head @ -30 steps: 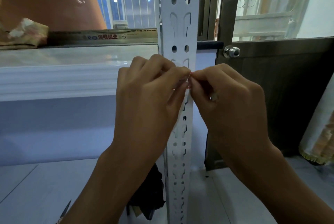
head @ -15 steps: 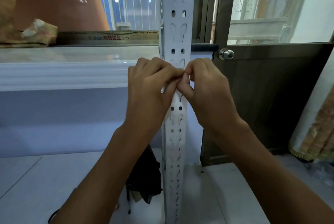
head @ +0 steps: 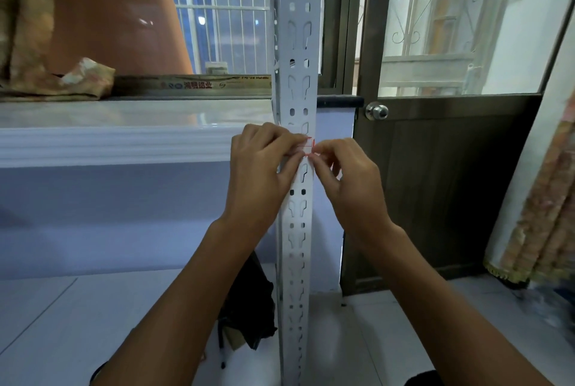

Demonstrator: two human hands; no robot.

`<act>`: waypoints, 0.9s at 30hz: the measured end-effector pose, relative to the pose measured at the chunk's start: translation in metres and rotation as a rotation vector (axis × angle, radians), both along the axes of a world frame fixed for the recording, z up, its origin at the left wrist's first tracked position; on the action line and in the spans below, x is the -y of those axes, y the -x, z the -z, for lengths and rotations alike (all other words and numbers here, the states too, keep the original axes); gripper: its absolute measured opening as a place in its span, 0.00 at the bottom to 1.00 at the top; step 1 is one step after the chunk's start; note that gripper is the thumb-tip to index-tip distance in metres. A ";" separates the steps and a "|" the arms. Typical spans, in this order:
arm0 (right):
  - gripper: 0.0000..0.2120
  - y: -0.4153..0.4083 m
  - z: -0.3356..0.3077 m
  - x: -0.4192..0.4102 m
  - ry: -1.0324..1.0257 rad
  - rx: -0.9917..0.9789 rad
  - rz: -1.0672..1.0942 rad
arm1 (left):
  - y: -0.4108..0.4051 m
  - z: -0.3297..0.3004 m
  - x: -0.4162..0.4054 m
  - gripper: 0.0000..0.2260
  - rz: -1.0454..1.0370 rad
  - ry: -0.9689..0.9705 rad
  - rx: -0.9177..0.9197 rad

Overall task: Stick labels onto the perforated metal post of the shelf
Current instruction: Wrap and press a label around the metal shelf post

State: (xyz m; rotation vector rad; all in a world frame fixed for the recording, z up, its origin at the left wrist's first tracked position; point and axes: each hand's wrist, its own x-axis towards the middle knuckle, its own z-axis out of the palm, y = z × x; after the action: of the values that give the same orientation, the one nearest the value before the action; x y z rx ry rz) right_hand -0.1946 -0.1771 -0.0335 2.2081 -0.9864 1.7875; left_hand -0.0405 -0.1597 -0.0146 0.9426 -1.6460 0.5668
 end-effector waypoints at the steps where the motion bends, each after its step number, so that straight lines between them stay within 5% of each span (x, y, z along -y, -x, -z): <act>1: 0.06 0.000 -0.002 -0.001 0.012 0.007 0.002 | 0.000 0.000 -0.001 0.08 -0.001 -0.024 -0.005; 27: 0.05 -0.016 -0.008 0.002 0.112 -0.013 0.113 | 0.005 -0.006 -0.001 0.05 0.013 -0.053 -0.072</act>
State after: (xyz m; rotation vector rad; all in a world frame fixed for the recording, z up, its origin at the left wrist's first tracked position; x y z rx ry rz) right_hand -0.1781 -0.1790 -0.0251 2.0521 -0.9629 1.7331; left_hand -0.0460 -0.1591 -0.0088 0.9798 -1.6077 0.4768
